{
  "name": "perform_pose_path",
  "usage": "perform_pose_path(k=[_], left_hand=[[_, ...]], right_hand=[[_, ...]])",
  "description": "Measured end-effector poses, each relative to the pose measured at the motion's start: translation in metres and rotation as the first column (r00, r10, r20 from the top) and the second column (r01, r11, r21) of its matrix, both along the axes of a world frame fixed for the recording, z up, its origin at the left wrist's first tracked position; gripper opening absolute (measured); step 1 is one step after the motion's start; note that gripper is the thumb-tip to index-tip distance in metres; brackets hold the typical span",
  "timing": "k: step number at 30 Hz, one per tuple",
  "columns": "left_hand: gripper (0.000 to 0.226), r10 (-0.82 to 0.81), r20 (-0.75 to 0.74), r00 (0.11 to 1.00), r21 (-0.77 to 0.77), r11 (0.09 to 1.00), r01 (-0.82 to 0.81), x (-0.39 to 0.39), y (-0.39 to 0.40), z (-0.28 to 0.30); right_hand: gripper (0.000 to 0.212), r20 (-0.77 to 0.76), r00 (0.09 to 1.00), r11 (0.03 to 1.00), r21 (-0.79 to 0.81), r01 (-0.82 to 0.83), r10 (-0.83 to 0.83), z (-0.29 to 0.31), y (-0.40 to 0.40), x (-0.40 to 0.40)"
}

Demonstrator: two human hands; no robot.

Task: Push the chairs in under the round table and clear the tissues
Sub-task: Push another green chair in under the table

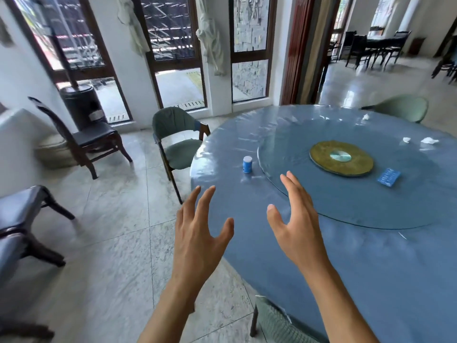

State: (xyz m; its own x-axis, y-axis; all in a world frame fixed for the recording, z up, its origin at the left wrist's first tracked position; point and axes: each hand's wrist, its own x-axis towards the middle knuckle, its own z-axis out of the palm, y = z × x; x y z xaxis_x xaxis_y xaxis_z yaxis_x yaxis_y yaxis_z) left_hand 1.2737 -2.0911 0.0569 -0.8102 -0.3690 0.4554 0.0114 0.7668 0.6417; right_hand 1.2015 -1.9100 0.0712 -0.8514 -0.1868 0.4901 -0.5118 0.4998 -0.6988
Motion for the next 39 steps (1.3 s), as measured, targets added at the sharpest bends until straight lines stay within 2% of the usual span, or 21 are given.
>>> perform_pose_path(k=[7,13,18,24,29,39], left_hand=[[0.068,0.109,0.013,0.994,0.043,0.993,-0.109,-0.022,-0.107,-0.013],[0.067,0.167,0.008,0.986,0.053,0.984,-0.167,-0.057,-0.21,-0.011],[0.066,0.201,0.001,0.98,0.045,0.979,-0.2,-0.079,-0.286,-0.008],[0.067,0.255,0.004,0.967,0.047,0.966,-0.255,-0.116,-0.349,-0.008],[0.067,0.287,0.038,0.957,0.043,0.956,-0.289,-0.169,-0.396,-0.015],[0.067,0.361,0.068,0.93,0.028,0.931,-0.364,-0.315,-0.474,-0.009]], right_hand=[[0.059,0.005,0.991,0.991,0.025,-0.135,0.134,-0.007,-0.12,-0.046],[0.057,0.037,0.981,0.98,0.052,-0.193,0.191,-0.013,-0.229,-0.087],[0.059,0.002,0.972,0.969,0.076,-0.234,0.235,-0.012,-0.311,-0.113],[0.066,0.044,0.961,0.951,0.136,-0.276,0.273,-0.014,-0.382,-0.151],[0.066,0.05,0.949,0.935,0.16,-0.315,0.311,-0.022,-0.431,-0.211],[0.068,0.101,0.914,0.914,0.062,-0.4,0.393,-0.02,-0.515,-0.368]])
